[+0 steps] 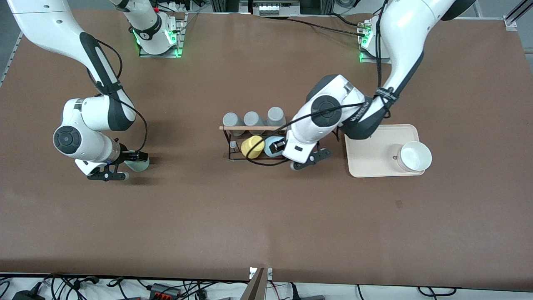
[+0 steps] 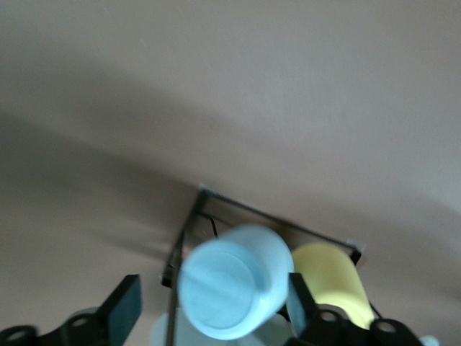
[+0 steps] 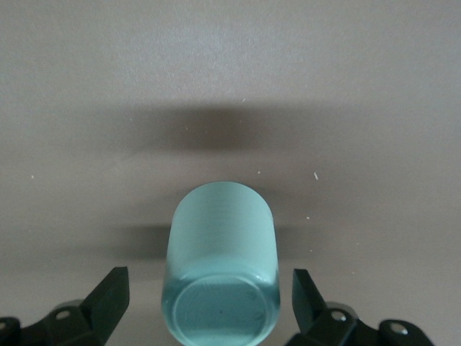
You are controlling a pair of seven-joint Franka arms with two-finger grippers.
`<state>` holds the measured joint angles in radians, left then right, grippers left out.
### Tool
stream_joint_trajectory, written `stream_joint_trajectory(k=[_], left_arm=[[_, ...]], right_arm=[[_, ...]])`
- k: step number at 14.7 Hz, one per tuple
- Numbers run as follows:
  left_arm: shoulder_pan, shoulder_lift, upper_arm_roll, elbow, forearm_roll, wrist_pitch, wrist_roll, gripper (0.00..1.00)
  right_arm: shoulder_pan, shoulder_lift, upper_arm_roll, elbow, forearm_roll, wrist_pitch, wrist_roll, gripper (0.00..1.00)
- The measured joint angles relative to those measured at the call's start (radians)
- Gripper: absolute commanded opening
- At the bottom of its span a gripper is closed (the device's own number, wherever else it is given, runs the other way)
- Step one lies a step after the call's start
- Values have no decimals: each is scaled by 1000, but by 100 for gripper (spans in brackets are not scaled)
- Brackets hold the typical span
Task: Hang scattered cups on rack with three cups
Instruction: 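Hang the blue cup on the rack while the right gripper grasps the teal cup, then open the left gripper and withdraw it toward the tray, then carry the teal cup with the right gripper to the rack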
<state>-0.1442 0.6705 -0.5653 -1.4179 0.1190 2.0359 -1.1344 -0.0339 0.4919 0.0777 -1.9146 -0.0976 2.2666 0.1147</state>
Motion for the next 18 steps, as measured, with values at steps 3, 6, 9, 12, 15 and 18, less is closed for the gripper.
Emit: stream_joint_trajectory(k=[3,6,9,12,15,18], left_arm=[[118,-96,0,18,9,-112,101,100],[249,-211,-1,21,9,-251,344,100],[319,-301,-2,22,9,-367,463,100],[399,-368,-2,21,9,-468,630,100],[471,-388,-1,4,8,-506,777,100],[503,-402,-2,-50,8,-509,865,100]], right_arm=[[0,0,0,-1,-1,1,-3,50],[1,-3,1,4,-1,3,-4,33],[7,-9,8,44,-2,-35,-4,31],[56,-19,15,168,0,-164,7,31],[160,-24,19,329,2,-317,111,31],[250,-8,22,428,31,-400,229,31]])
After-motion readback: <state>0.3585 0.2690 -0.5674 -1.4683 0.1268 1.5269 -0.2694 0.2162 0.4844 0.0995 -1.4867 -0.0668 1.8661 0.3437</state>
